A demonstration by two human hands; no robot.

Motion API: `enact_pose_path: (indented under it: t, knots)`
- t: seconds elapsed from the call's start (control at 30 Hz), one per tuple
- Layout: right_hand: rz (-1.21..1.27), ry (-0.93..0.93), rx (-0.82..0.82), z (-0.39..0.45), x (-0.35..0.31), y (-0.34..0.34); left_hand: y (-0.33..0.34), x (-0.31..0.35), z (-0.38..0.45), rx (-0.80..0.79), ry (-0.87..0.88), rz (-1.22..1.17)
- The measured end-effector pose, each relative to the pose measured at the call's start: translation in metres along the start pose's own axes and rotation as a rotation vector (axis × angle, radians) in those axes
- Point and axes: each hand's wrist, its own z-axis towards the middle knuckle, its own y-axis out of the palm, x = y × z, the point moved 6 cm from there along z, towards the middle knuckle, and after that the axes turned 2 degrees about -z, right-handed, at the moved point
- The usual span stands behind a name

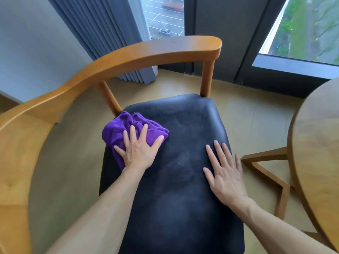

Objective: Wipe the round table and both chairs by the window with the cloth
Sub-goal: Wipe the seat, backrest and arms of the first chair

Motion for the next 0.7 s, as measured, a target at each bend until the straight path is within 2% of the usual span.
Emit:
enact_pose_path:
  t: [0.17, 0.27, 0.37, 0.5, 0.67, 0.7]
  knots:
    - [-0.035, -0.004, 0.014, 0.002, -0.001, 0.006, 0.017, 0.027, -0.003, 0.183, -0.089, 0.030]
    - [-0.061, -0.016, -0.001, 0.002, -0.002, 0.005, 0.021, 0.043, -0.009, 0.227, -0.001, 0.016]
    - [-0.098, -0.014, 0.017, 0.007, -0.010, 0.000, 0.025, 0.059, -0.013, 0.210, 0.162, 0.030]
    - [-0.116, 0.116, 0.067, 0.023, -0.035, -0.002, 0.026, 0.063, -0.025, 0.200, 0.404, 0.125]
    - [-0.107, 0.089, 0.124, 0.024, -0.040, -0.001, 0.015, 0.041, -0.027, 0.128, 0.989, 0.361]
    - [-0.098, 0.083, 0.134, 0.024, -0.039, -0.001, 0.009, 0.027, -0.022, 0.117, 1.046, 0.385]
